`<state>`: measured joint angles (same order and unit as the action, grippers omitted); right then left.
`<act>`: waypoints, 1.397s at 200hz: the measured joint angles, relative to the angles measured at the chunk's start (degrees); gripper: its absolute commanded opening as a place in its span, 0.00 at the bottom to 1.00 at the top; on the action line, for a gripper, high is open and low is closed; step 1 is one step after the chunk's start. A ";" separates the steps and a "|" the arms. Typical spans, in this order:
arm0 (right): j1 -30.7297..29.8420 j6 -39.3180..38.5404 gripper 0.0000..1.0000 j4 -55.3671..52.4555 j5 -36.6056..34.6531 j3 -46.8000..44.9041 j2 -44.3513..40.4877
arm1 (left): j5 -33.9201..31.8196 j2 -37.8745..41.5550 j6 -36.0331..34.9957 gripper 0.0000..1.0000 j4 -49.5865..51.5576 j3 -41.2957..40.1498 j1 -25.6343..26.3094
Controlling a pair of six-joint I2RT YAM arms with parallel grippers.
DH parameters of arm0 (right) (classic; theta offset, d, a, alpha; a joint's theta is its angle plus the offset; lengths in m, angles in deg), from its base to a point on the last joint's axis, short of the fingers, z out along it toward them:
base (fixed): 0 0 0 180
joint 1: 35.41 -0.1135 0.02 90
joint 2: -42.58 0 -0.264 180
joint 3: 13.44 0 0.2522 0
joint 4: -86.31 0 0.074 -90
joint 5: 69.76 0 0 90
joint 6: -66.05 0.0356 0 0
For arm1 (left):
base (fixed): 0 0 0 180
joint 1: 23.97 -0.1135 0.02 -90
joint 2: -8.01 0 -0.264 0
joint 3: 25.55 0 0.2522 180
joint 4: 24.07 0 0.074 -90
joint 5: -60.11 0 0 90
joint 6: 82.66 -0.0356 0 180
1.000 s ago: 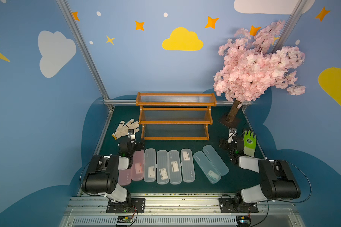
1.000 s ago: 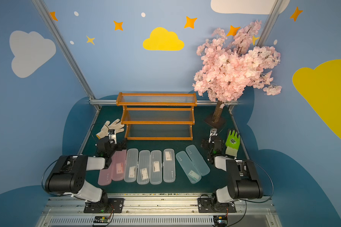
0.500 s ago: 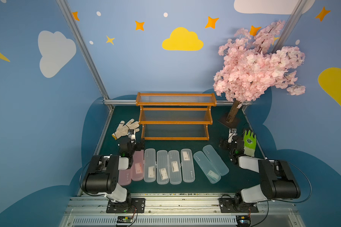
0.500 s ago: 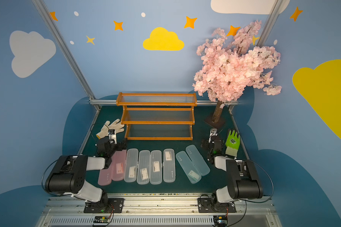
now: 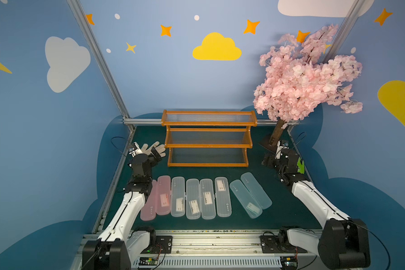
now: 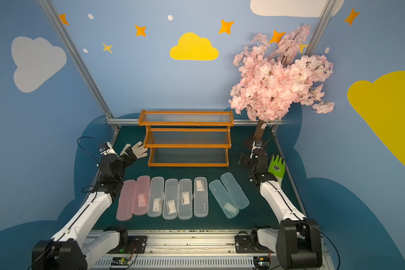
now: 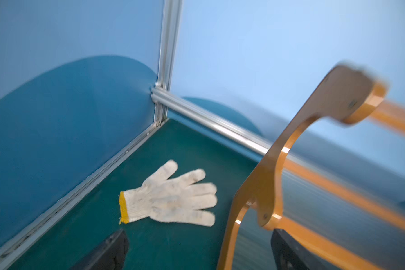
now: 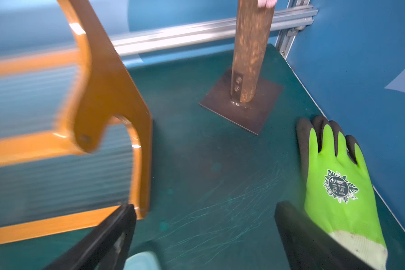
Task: Place the pencil cases on the shelf according to color
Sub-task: Pick up the pencil case from the center of the board.
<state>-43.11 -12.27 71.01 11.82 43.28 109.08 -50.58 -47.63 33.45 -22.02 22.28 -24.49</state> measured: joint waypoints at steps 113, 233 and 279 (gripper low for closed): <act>-26.38 18.25 0.94 -36.15 10.01 -0.85 -6.34 | 17.55 10.16 13.33 1.00 25.44 1.79 6.80; -35.80 21.07 0.99 -45.72 -3.82 13.31 23.10 | 18.10 2.54 12.68 1.00 26.12 3.34 18.23; -34.75 19.26 0.99 -46.34 -5.14 19.76 30.25 | 17.86 -0.04 12.70 1.00 24.94 3.43 19.69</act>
<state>-77.86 6.99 24.68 6.68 63.04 139.33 -32.72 -47.67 46.15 2.92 25.71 -4.79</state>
